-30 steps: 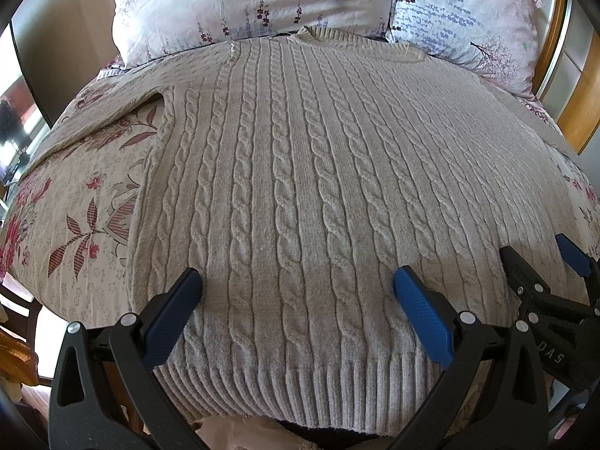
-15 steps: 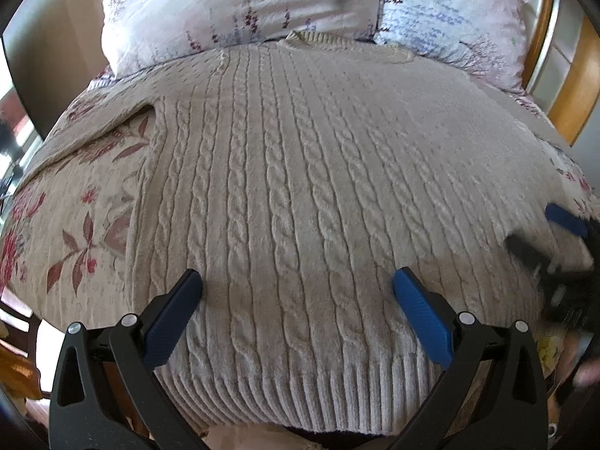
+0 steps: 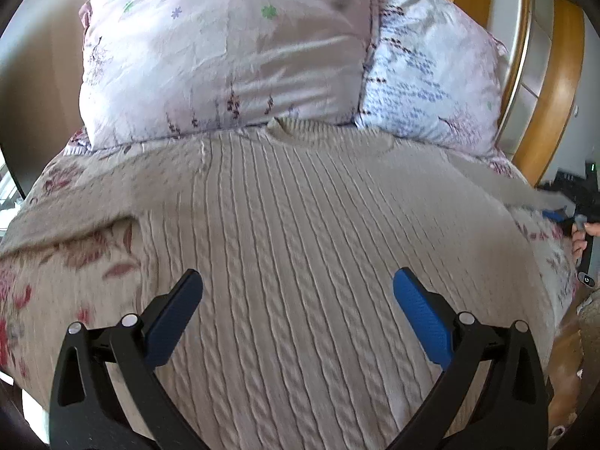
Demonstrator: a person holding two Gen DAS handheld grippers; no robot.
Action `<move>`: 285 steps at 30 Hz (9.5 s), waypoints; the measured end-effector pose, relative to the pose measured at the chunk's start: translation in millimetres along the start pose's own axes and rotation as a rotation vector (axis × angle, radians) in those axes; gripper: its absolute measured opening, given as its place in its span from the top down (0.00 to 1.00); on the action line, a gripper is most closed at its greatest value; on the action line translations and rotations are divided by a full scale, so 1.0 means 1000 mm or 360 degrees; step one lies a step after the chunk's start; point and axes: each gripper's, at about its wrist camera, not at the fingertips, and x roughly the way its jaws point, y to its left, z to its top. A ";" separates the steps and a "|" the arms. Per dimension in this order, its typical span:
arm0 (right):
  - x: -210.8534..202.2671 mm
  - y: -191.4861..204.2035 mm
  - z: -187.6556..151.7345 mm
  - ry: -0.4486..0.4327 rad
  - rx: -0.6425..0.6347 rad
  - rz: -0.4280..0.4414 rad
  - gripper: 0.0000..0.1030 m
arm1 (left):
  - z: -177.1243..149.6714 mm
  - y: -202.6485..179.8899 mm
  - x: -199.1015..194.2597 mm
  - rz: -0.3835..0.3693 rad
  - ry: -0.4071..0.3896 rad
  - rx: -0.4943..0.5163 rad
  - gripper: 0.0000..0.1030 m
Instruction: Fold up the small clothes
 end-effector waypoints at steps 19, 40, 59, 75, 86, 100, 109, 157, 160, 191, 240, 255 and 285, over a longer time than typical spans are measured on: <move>0.031 -0.002 0.027 -0.0139 0.0017 -0.0042 0.89 | 0.032 0.038 0.037 -0.0164 0.0010 -0.0213 0.02; 0.070 0.170 -0.113 0.0320 -0.0895 0.0350 0.89 | 0.034 0.038 0.034 -0.0221 -0.0019 -0.0252 0.02; 0.025 0.023 -0.035 0.0235 0.0295 0.0403 0.39 | 0.035 0.029 0.048 -0.0168 -0.0011 -0.0181 0.02; 0.000 0.103 -0.007 -0.0220 -0.0334 0.0239 0.90 | 0.036 0.045 0.028 -0.0281 -0.0184 -0.0207 0.02; 0.043 0.293 -0.136 0.0254 -0.0943 0.0828 0.90 | 0.038 0.059 0.021 -0.0416 -0.0204 -0.0353 0.02; 0.035 0.178 -0.110 0.0319 -0.0376 0.0617 0.42 | 0.075 0.063 0.066 -0.0693 0.0119 -0.0635 0.20; 0.058 0.077 -0.086 0.0357 0.0150 0.0409 0.57 | 0.069 0.056 0.132 -0.0647 0.0352 -0.0958 0.42; 0.017 0.122 -0.140 0.0208 -0.0505 0.0485 0.41 | -0.034 0.322 0.016 -0.0128 -0.0075 -0.1780 0.70; 0.014 0.122 -0.140 0.0193 -0.0529 0.0485 0.41 | -0.038 0.332 0.018 -0.0134 -0.0127 -0.1887 0.72; -0.003 0.108 -0.144 0.0131 -0.0579 0.0465 0.39 | 0.056 0.088 0.129 -0.1008 0.0173 -0.1332 0.90; 0.047 0.151 -0.103 0.0309 -0.0697 0.0387 0.51 | 0.038 0.080 0.048 -0.0083 0.0143 -0.0014 0.45; 0.031 0.203 -0.108 -0.0030 -0.1014 0.0371 0.93 | 0.004 0.113 0.056 -0.0062 0.0221 -0.0187 0.42; -0.031 0.028 -0.121 0.0312 -0.0691 0.0359 0.54 | -0.059 0.135 0.002 -0.0629 0.0157 -0.0610 0.54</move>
